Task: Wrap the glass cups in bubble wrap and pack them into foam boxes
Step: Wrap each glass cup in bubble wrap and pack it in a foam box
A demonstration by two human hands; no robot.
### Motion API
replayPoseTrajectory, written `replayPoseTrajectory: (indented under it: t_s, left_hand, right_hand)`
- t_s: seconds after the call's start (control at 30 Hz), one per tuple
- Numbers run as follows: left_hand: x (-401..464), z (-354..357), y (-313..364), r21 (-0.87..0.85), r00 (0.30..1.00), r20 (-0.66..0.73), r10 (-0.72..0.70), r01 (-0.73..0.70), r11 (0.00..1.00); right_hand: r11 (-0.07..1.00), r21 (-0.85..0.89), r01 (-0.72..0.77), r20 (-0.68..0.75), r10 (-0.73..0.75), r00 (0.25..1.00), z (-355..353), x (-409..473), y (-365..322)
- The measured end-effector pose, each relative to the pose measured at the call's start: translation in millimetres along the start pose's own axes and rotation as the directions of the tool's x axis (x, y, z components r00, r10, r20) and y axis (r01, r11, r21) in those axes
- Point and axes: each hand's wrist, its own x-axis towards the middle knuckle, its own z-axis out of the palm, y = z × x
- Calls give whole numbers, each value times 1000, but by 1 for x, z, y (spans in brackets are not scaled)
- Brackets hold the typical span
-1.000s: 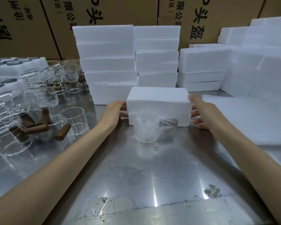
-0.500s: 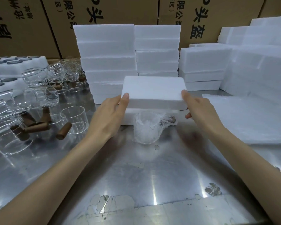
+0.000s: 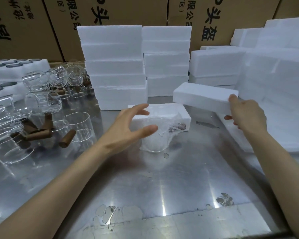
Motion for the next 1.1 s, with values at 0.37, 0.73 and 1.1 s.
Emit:
replayPoseTrajectory:
  t_s: [0.37,0.73,1.1]
  left_hand:
    - [0,10,3,216,991,-2,131,-128,968]
    - [12,-4,24,-146,940,-268,211,-256,956]
    - [33,5,-20,-84,949,-316,-7,-20,996]
  right_hand:
    - [959,-191,207,-176,-241,954,-2,-12,-10]
    - [664,579,473,234,-691,684,31,-65,-50]
    - [785,514,344,358,-561,746,80,-45,-72]
